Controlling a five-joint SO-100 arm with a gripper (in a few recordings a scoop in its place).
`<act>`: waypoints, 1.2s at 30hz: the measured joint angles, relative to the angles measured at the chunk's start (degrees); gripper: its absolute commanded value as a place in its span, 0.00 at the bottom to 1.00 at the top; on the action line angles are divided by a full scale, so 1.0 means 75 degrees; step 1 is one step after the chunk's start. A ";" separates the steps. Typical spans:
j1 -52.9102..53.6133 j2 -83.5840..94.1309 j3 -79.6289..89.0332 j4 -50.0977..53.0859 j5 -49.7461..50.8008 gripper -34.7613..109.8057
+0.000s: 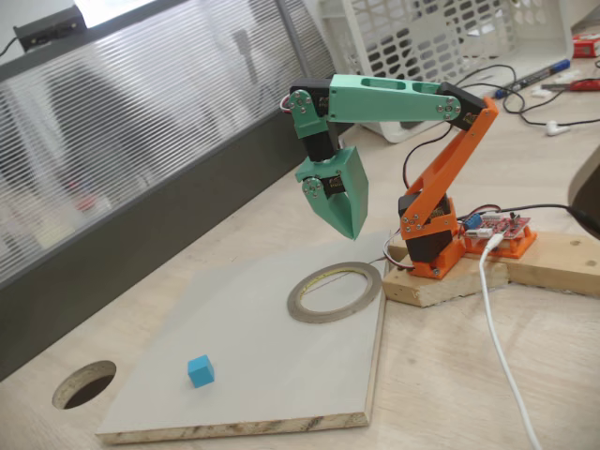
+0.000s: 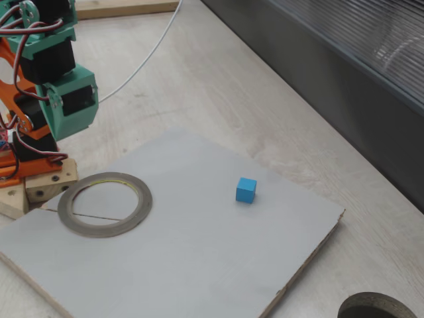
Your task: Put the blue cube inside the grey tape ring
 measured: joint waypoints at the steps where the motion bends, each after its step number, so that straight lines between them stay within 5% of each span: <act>1: 0.0000 0.0000 0.0000 0.0000 0.0000 0.23; 18: -0.0164 0.0000 0.0000 -0.0012 0.0000 0.23; 27: -0.3563 -0.0352 0.0000 -0.1453 0.0059 0.23; 36: -0.4008 -0.2203 -0.0586 -0.1488 0.0000 0.23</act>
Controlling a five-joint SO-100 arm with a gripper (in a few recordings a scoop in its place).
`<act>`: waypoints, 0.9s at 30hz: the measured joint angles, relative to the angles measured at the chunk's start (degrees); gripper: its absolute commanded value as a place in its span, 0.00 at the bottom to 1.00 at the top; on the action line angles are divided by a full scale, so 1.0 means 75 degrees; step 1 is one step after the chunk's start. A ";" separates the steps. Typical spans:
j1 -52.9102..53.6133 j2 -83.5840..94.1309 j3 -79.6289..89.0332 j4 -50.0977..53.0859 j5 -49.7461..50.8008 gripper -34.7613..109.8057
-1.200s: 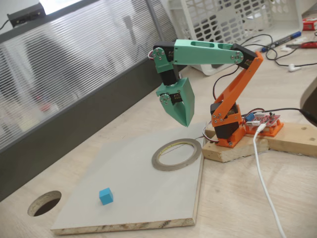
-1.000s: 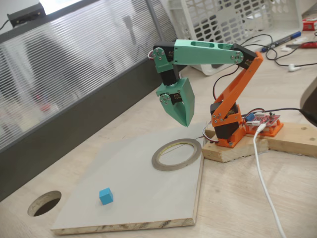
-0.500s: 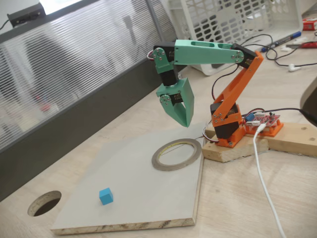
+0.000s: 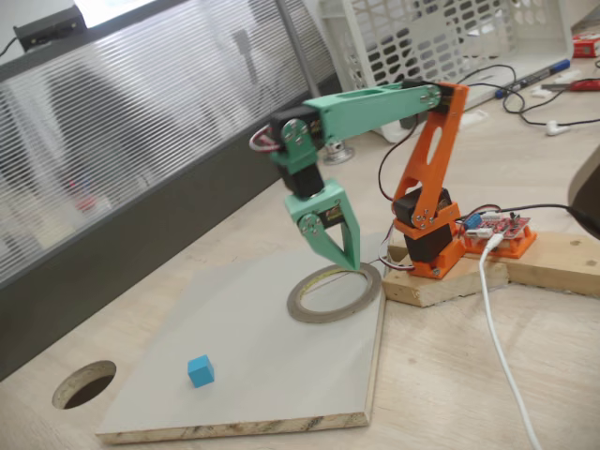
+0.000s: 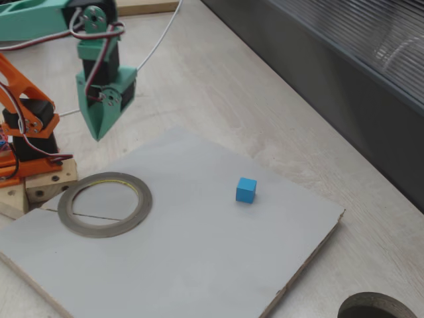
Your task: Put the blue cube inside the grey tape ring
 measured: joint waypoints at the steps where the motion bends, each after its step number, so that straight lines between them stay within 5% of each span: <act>1: 0.0000 -0.0387 -0.0387 -0.0035 0.0000 0.23; 14: 0.0480 -0.7641 -0.9059 -0.0047 0.0000 0.23; 27: 0.0691 -0.8613 -0.9949 0.0000 0.0000 0.23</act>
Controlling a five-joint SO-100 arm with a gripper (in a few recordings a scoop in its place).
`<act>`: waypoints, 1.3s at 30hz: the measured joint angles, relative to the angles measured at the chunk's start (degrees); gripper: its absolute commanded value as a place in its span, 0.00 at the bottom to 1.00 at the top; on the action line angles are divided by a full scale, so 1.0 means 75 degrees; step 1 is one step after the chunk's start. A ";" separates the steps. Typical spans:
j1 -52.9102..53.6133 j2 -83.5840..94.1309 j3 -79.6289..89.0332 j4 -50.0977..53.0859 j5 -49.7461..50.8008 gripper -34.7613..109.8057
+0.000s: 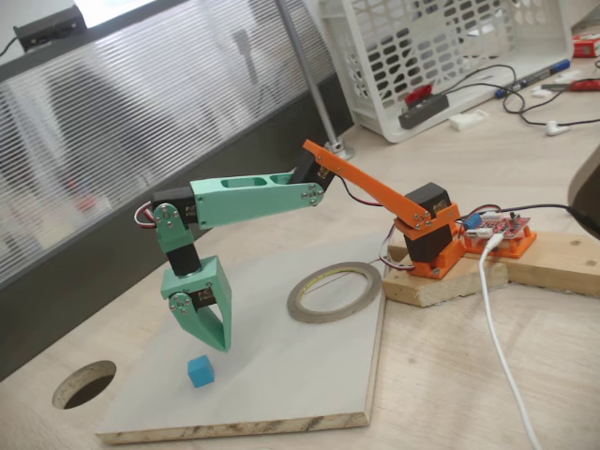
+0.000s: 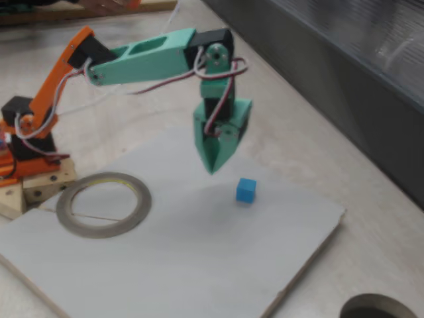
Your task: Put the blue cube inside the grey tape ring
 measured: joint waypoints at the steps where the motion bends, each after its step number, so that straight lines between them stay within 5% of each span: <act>1: 0.0059 0.0000 0.0000 0.0000 0.0000 0.23; 27: 0.0070 0.0000 0.0000 0.0000 0.0059 0.24; 30: 0.0070 0.0000 0.0000 0.0000 0.0059 0.32; 39: 0.0070 0.0000 -0.0082 0.0000 0.0059 0.83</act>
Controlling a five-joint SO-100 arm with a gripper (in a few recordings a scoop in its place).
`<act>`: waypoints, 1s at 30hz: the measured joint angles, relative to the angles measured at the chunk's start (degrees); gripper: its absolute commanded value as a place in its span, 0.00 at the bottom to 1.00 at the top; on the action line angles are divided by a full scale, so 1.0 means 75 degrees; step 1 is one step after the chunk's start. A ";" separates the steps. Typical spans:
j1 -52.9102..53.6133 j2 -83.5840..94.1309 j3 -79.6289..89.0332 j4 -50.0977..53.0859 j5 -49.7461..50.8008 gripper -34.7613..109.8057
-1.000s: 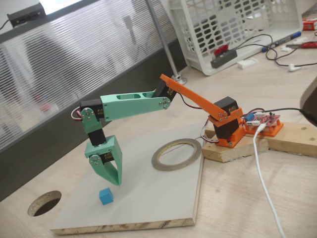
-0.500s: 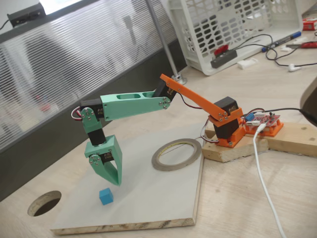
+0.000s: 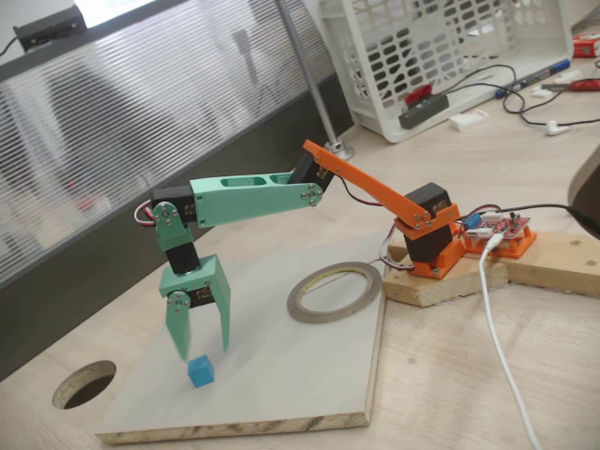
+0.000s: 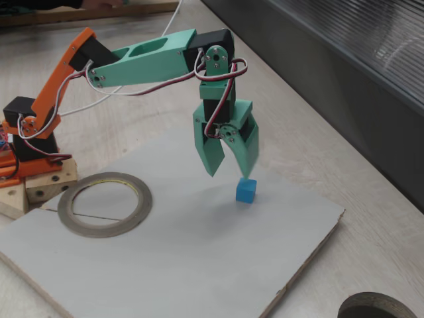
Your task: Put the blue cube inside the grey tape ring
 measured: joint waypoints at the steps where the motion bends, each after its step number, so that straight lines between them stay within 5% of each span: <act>1: 0.0000 0.0000 0.0000 0.0000 0.0000 0.86; 30: 0.0023 -0.0199 0.0000 0.0000 0.0012 0.92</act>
